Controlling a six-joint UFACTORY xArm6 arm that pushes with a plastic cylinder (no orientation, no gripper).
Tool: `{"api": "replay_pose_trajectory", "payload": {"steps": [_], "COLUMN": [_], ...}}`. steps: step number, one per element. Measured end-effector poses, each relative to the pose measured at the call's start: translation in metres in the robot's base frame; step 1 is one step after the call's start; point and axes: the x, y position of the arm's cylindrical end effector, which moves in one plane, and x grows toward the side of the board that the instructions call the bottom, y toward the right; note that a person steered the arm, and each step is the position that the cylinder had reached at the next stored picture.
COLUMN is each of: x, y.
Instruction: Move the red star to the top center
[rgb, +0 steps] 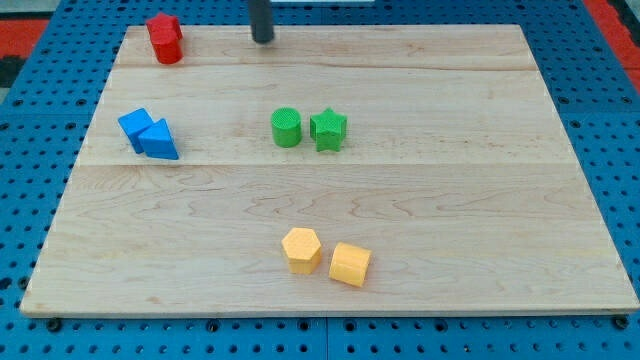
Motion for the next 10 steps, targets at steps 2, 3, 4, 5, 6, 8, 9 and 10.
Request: {"api": "replay_pose_trajectory", "payload": {"steps": [2,3,4,5,6,8,9,10], "x": [0.099,0.099,0.099,0.096,0.089,-0.073,-0.074,-0.057], "y": [-0.187,-0.238,-0.238,-0.24,-0.24,-0.223,-0.217,-0.114]}}
